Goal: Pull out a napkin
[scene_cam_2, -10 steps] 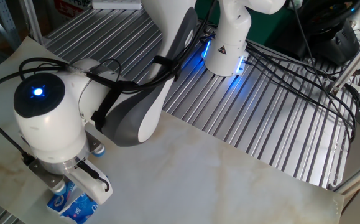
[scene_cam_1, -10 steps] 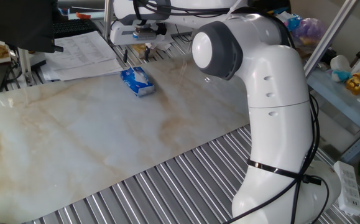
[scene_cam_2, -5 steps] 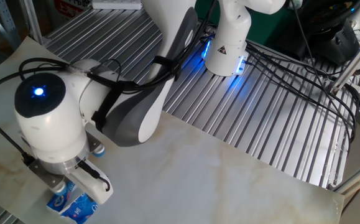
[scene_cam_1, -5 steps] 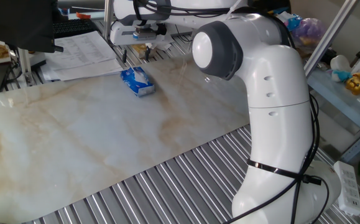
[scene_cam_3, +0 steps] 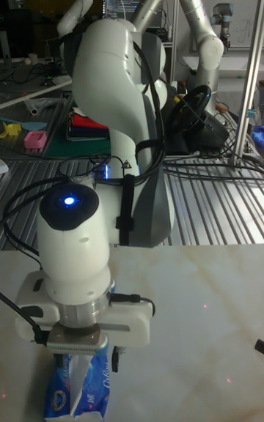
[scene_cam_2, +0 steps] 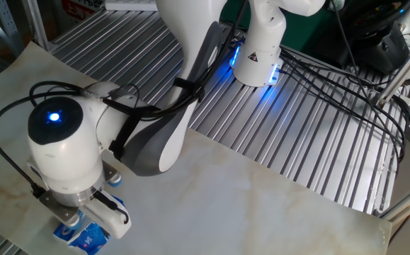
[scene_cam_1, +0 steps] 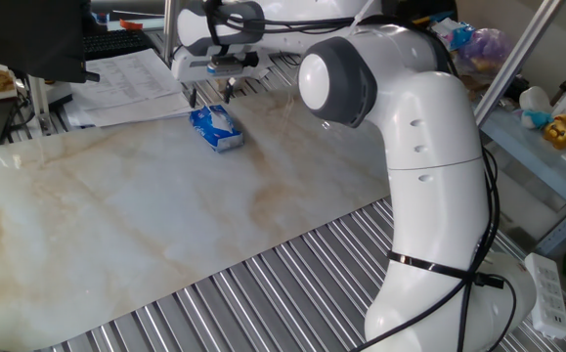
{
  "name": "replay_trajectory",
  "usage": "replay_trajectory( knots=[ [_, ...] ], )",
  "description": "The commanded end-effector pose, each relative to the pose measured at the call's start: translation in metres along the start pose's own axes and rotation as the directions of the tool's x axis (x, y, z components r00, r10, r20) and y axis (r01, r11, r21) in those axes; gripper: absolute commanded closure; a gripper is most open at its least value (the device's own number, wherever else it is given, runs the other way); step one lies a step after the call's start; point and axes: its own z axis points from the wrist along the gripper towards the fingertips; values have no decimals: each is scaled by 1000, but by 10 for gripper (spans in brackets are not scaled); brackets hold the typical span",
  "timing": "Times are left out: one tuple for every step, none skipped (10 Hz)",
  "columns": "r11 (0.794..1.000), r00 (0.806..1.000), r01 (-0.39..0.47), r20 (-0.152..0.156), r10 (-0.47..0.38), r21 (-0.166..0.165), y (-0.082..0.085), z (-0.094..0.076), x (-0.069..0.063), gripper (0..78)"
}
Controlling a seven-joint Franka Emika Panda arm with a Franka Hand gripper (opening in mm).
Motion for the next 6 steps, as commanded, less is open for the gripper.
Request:
replay_trajectory(
  knots=[
    [1000,1000,2,4,-2,2,0,-1,0,2],
    [1000,1000,4,4,-4,3,-1,-1,0,2],
    [1000,1000,5,4,-5,3,-1,0,1,2],
    [1000,1000,6,4,-6,4,-1,1,1,2],
    [1000,1000,9,4,-9,5,-2,2,2,2],
    [1000,1000,16,5,-16,5,-5,2,2,2]
  ],
)
